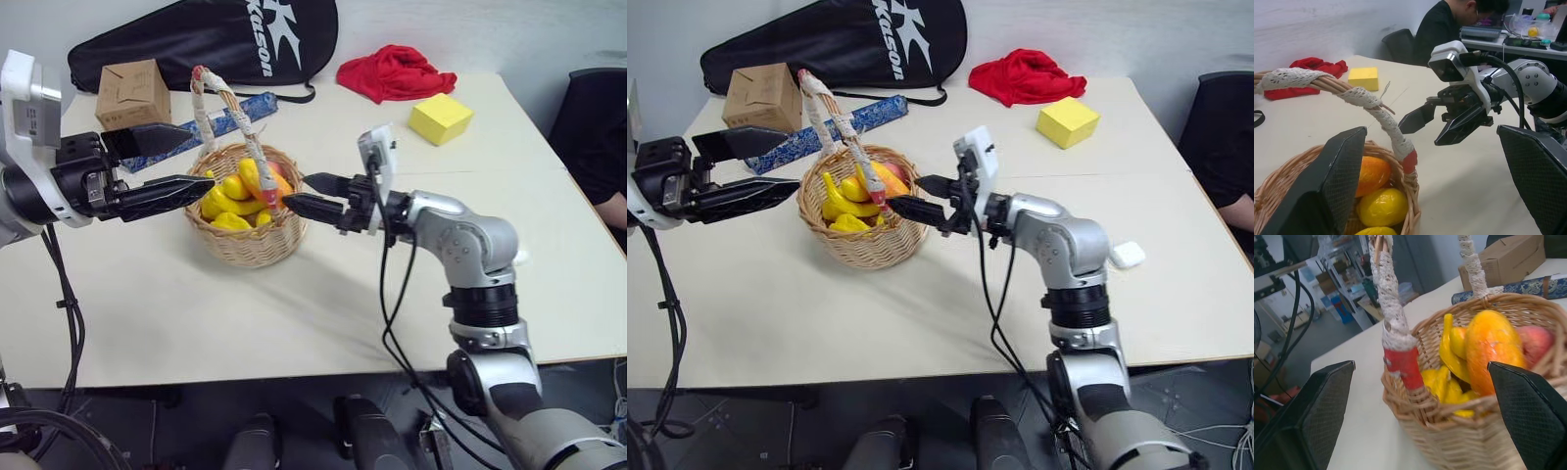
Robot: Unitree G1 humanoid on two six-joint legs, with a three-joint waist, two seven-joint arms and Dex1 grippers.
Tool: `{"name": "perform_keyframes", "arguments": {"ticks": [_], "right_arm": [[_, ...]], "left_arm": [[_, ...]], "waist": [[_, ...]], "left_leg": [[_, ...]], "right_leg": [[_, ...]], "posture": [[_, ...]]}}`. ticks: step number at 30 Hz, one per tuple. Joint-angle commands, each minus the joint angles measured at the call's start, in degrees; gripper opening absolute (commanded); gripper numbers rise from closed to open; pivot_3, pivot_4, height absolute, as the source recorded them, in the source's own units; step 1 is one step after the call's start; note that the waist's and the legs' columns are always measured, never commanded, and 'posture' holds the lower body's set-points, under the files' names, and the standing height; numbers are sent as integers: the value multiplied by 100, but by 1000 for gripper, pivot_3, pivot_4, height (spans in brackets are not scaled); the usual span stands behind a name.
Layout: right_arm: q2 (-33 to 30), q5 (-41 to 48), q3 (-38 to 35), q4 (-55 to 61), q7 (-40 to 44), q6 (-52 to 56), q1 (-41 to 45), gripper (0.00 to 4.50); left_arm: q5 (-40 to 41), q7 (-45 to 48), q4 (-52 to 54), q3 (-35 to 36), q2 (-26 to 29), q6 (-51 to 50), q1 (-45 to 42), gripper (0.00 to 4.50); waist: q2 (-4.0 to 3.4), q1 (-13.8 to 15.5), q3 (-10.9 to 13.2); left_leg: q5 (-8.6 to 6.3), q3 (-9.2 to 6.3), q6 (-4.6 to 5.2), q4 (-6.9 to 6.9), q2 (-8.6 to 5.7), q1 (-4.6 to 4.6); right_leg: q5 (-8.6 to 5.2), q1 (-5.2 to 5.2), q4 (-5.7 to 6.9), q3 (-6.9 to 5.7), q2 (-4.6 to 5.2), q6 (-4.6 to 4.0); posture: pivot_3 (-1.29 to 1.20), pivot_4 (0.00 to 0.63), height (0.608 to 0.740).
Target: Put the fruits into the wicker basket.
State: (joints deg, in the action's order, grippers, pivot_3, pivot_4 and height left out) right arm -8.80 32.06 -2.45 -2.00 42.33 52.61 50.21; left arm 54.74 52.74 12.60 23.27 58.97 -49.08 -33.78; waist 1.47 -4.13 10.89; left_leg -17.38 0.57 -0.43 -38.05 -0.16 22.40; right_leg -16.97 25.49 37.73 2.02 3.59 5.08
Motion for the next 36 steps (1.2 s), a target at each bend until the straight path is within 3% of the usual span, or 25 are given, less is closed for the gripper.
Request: {"name": "perform_keyframes", "arguments": {"ticks": [1,6,8,11,17,20,27,31,36], "right_arm": [[210,42,178,-34,-79,-205,165,4477],[569,-476,521,-828,-428,-815,467,4477],[531,-604,645,-874,-311,-1058,472,4097],[471,-636,758,-749,-118,-1236,404,3268],[277,-560,893,-191,238,-1215,163,1199],[70,-343,668,220,238,-992,22,288],[-1182,915,-988,1484,-146,199,-205,255],[-2327,1008,-1999,1267,-463,463,-292,250],[-3007,821,-2439,915,-659,203,-624,250]], "left_arm": [[-11,48,45,202,129,74,-9,4500],[43,-37,164,300,97,38,87,4500],[73,-75,202,327,84,19,106,4500],[91,-96,235,365,82,15,152,4500],[80,-97,198,334,50,64,159,4500],[47,-74,132,176,-26,119,40,4500],[78,65,47,-310,-301,139,-438,4500],[46,149,34,-685,-629,158,-678,4500],[-103,265,-72,-1021,-991,245,-806,4500]], "waist": [[0,18,0],[0,-9,0],[0,-8,0],[0,-6,0],[0,2,0],[0,9,0],[0,153,0],[0,256,0],[0,242,0]], "left_leg": [[0,0,1,0,-1,1],[-1,1,2,1,0,2],[-1,-1,1,1,0,2],[-1,-3,1,2,0,4],[-2,-3,3,2,0,4],[-2,-4,3,2,0,5],[-4,-11,7,0,-2,14],[-6,-8,12,-1,-6,13],[-4,-1,16,0,-7,11]], "right_leg": [[0,0,-3,0,1,0],[0,0,-6,-1,1,0],[0,0,-4,-3,1,0],[0,0,-9,-4,2,0],[0,0,-9,-5,2,0],[0,0,-9,-5,2,0],[0,-1,-18,-13,6,0],[0,-4,-37,-11,8,0],[0,-5,-43,-6,4,1]], "posture": [[0,150,740],[0,150,740],[0,150,740],[0,150,740],[0,150,740],[0,150,740],[0,150,740],[0,150,740],[0,150,740]]}}
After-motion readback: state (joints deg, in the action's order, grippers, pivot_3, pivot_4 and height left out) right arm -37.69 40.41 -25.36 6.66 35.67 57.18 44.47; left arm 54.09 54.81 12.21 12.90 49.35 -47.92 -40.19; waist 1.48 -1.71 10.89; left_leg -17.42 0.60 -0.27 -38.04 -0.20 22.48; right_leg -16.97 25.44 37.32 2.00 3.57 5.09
